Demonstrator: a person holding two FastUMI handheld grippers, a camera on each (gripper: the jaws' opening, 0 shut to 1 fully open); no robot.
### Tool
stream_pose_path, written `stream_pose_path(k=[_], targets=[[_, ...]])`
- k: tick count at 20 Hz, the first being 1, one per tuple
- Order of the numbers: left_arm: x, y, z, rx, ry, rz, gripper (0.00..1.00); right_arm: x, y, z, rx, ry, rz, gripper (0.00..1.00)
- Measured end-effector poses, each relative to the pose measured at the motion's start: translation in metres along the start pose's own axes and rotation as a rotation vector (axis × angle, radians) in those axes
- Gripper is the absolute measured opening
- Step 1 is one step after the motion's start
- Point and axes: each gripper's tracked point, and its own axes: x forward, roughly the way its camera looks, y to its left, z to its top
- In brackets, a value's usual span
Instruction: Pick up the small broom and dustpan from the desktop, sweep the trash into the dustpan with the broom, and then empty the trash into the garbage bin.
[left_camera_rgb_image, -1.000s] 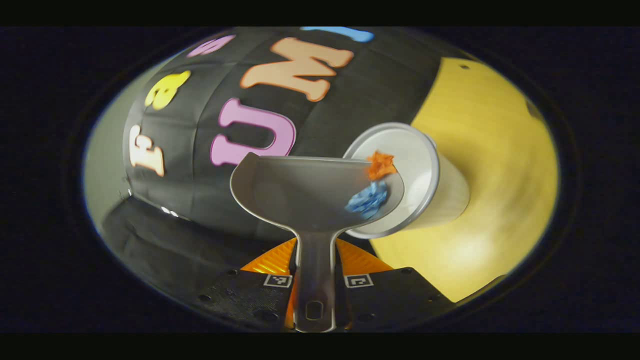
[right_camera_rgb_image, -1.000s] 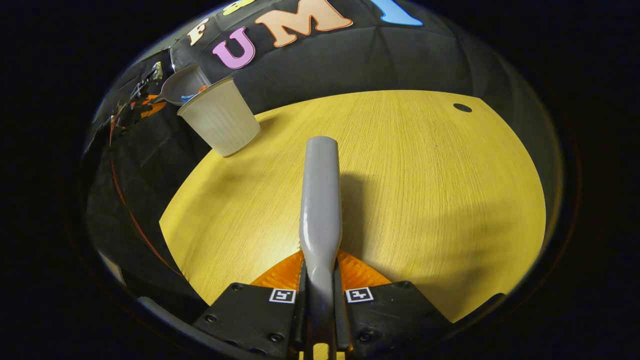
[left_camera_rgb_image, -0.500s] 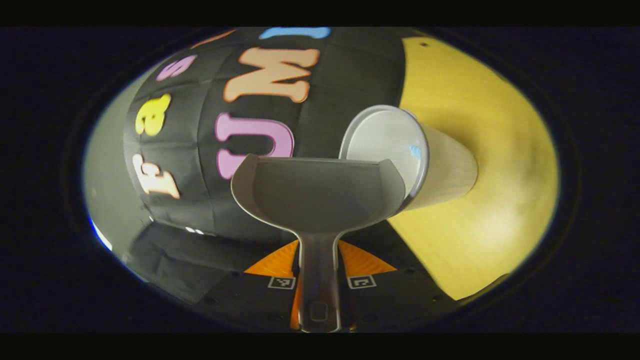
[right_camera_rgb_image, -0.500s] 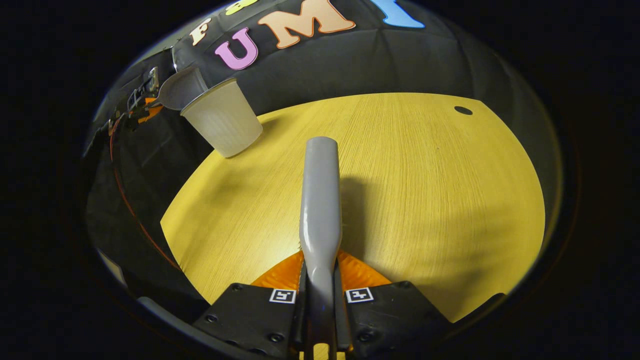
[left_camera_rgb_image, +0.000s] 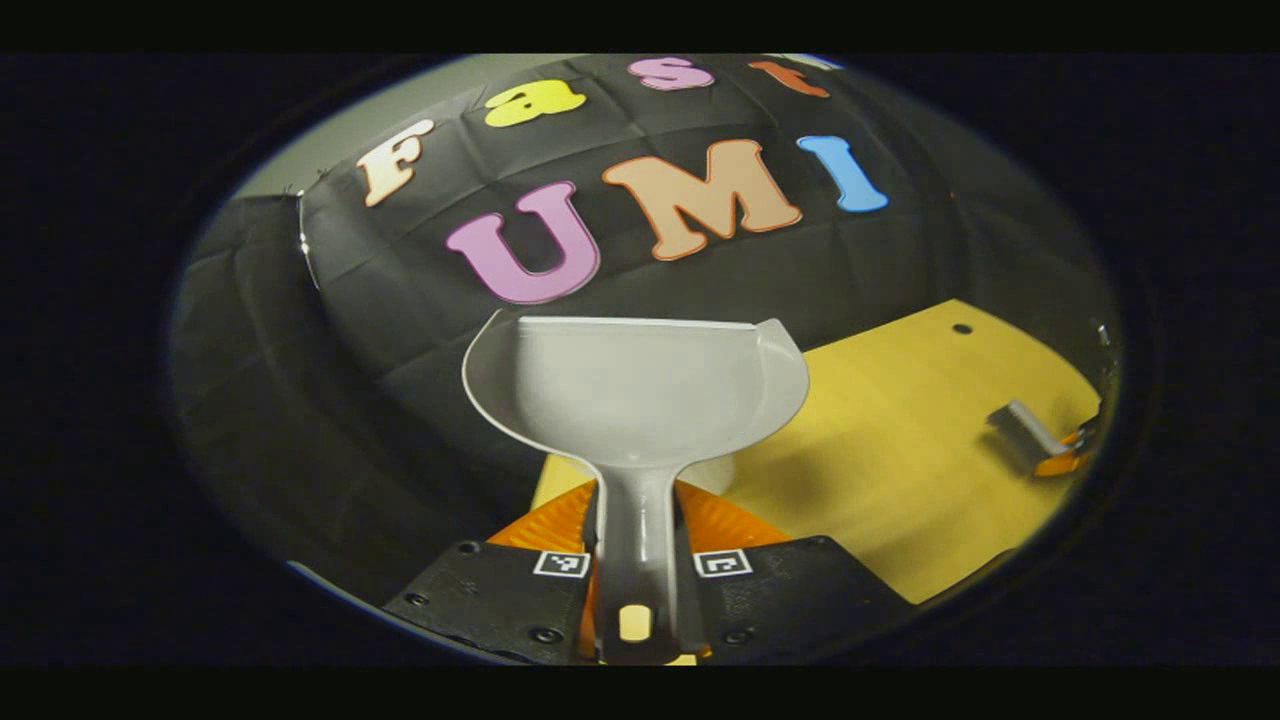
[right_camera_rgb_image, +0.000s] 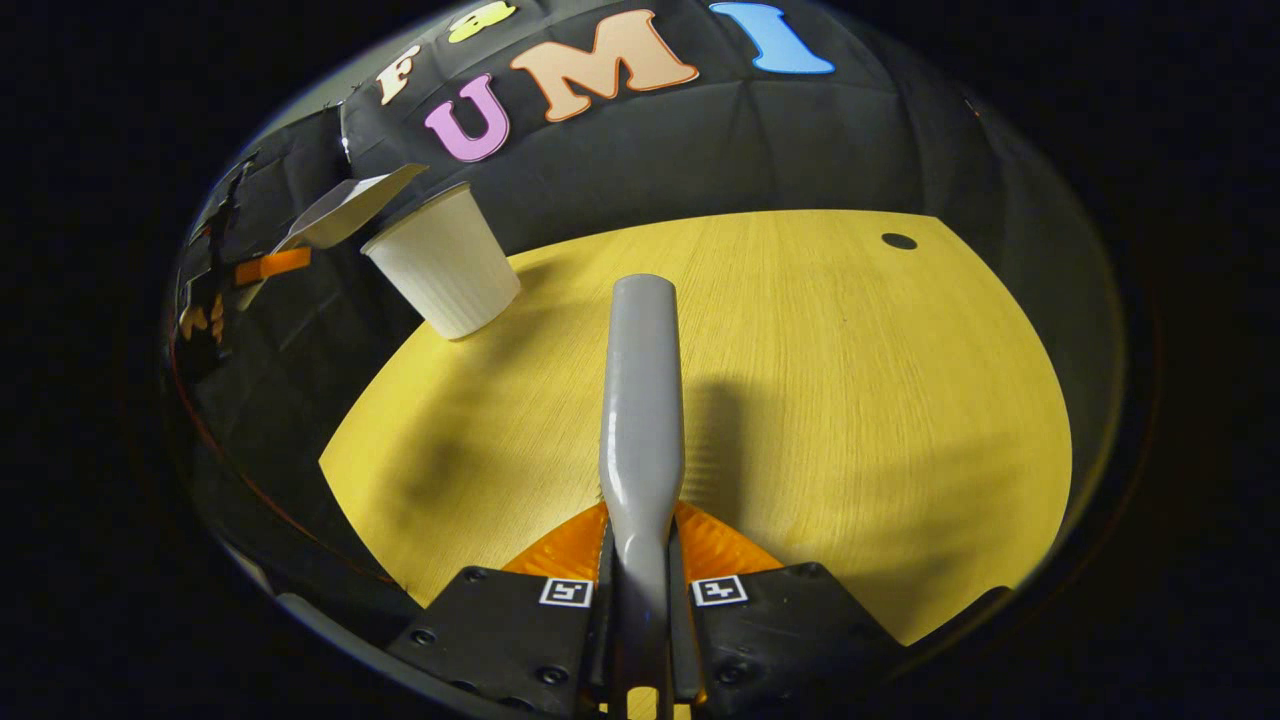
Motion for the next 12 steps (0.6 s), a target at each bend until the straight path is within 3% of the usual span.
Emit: stream_pose_path(k=[4, 8, 12], targets=[[-0.017, -0.079, -0.037, -0.101, 0.03, -0.124, 0.23, -0.002, 0.003, 0.003, 0.019, -0.029, -0.089, 0.21], [-0.018, -0.139, -0.09, -0.169, 0.146, -0.229, 0.23, 0.002, 0.005, 0.002, 0.017, -0.003, -0.159, 0.21], [-0.011, -0.166, -0.148, -0.231, 0.276, -0.256, 0.25, 0.003, 0.007, 0.0, 0.03, 0.03, -0.212, 0.21]])
